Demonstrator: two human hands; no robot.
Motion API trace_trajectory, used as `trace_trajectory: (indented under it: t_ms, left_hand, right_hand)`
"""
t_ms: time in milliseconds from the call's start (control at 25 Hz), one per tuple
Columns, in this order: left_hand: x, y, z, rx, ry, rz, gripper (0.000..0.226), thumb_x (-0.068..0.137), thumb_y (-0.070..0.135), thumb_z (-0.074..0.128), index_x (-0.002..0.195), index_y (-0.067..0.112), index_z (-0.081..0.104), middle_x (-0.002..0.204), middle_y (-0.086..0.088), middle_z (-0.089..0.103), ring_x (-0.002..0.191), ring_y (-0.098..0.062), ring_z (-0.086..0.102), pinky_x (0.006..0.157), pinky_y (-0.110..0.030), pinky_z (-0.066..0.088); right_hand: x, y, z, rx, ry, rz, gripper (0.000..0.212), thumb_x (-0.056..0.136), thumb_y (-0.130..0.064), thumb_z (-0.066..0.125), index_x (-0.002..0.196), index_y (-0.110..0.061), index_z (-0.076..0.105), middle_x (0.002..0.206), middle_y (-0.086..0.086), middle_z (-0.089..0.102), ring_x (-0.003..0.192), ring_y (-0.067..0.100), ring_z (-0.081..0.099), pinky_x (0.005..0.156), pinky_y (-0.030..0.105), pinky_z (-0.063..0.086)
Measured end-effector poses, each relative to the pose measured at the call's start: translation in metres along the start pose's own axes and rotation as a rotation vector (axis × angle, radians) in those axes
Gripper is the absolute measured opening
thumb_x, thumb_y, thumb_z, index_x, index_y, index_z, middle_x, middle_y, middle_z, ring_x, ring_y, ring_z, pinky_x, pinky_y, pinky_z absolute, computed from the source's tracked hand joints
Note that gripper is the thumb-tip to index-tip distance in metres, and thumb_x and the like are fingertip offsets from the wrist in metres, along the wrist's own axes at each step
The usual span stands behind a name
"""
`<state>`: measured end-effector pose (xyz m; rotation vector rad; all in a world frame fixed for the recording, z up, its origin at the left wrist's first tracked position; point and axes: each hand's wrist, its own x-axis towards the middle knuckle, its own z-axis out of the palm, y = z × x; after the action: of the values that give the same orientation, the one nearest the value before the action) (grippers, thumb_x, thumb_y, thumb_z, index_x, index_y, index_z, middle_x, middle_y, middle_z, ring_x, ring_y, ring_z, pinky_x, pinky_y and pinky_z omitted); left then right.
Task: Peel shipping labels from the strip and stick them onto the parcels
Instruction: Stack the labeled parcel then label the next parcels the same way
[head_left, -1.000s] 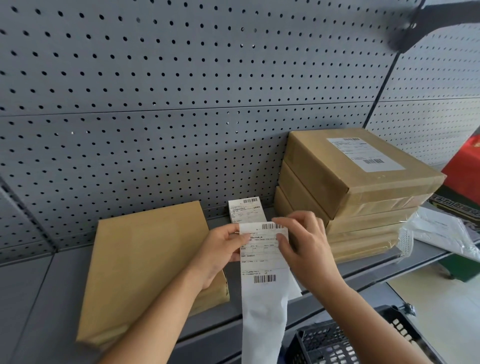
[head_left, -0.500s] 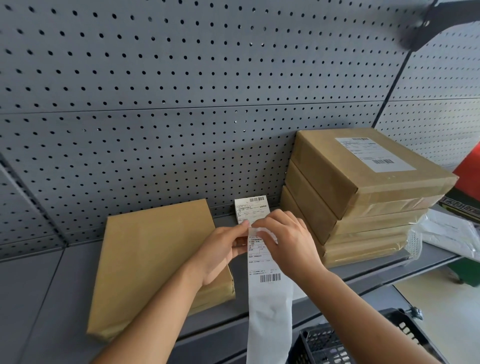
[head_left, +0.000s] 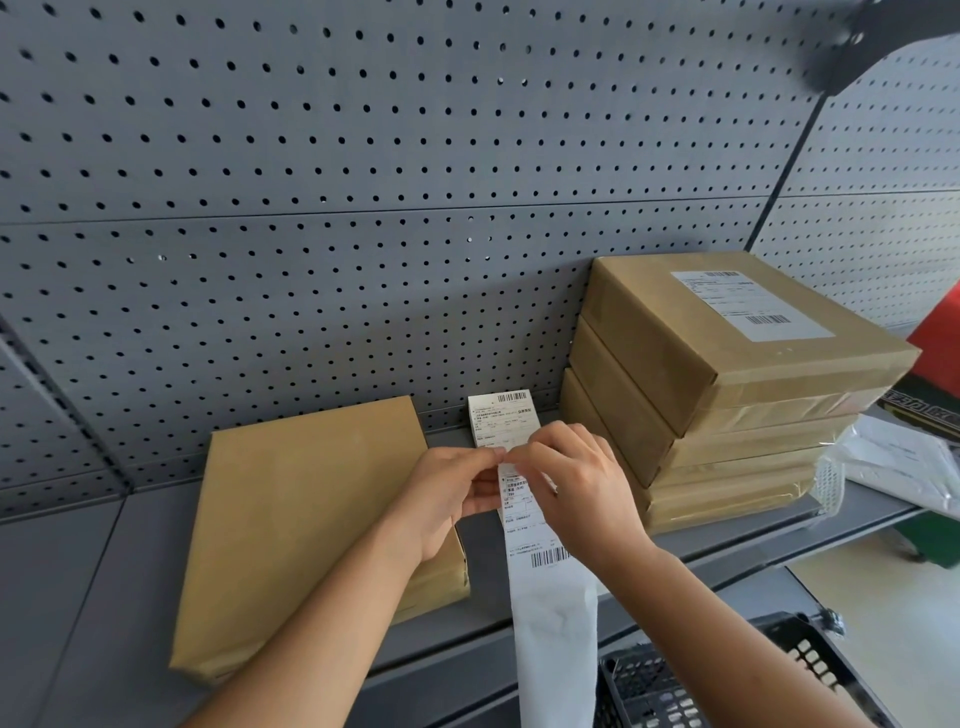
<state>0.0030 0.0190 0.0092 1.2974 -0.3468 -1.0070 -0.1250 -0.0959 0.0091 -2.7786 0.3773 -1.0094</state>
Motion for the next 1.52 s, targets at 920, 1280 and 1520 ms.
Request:
trace_trajectory:
  t_ms: [920,1280,1520]
  left_hand:
    - [-0.016,0.005,0.028,0.245,-0.085,-0.124,0.030,0.093,0.026,0.071,0.116,0.006,0.072,0.099,-0.012,0.081,0.081,-0.020,0.076,0.069,-0.033,0.062]
    - [0.002,-0.002,0.028,0.442,0.143,-0.080,0.031,0.091,0.014,0.068,0.107,-0.012,0.070,0.114,-0.013,0.076,0.106,-0.031,0.071,0.068,-0.027,0.052]
    - [-0.007,-0.002,0.038,0.602,0.129,-0.049,0.021,0.079,0.014,0.067,0.059,0.010,0.061,0.068,-0.005,0.063,0.068,-0.022,0.058,0.063,-0.027,0.038]
  right_hand:
    - [-0.017,-0.005,-0.059,0.216,0.094,0.044,0.025,0.095,0.003,0.060,0.102,-0.021,0.058,0.101,-0.010,0.058,0.083,0.011,0.060,0.060,0.035,0.055]
    - [-0.005,-0.021,-0.108,0.222,0.298,-0.005,0.020,0.091,0.017,0.053,0.093,-0.001,0.062,0.095,0.002,0.060,0.087,0.019,0.060,0.098,0.015,0.042]
    - [0.013,-0.036,-0.143,0.238,0.478,-0.091,0.022,0.086,0.024,0.051,0.092,0.006,0.062,0.093,0.012,0.062,0.090,0.021,0.060,0.110,0.045,0.042]
